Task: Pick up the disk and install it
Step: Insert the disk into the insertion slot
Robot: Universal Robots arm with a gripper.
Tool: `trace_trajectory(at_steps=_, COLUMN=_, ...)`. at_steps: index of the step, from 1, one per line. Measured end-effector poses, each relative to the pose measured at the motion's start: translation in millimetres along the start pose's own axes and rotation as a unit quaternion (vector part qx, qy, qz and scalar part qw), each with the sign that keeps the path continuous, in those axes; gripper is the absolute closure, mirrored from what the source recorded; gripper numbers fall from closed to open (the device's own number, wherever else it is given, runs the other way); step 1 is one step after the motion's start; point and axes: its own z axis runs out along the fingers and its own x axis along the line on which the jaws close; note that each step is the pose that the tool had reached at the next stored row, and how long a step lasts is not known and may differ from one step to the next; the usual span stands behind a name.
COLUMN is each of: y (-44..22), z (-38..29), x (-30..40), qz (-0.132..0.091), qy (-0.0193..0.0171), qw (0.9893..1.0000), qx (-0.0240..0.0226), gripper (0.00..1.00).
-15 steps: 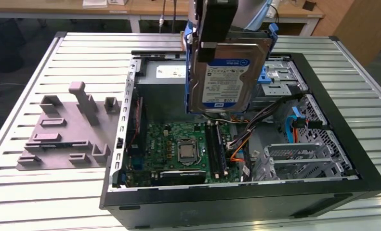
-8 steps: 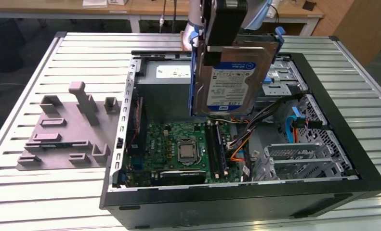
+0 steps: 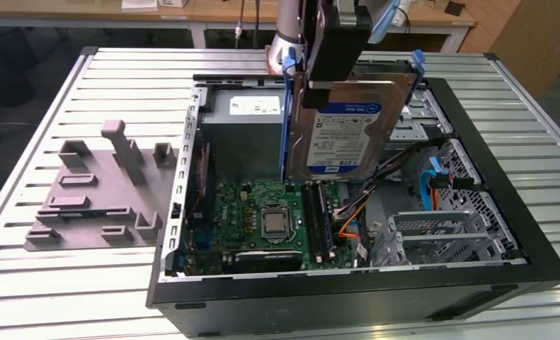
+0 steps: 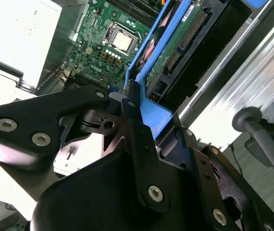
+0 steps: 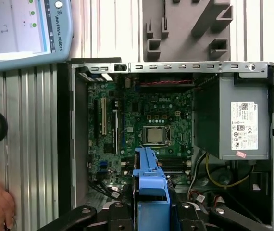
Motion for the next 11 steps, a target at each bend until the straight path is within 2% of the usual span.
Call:
trace_trajectory(at_steps=5, y=-1.7, z=1.2, x=7.2, qz=0.001, qy=0.0000, qw=1.0000, qx=0.0000, gripper=0.64)
trace_trajectory(at_steps=11, y=-10.6, z=3.5, x=9.7, qz=0.001, qy=0.0000, qw=1.0000, qx=0.0000, gripper=0.64)
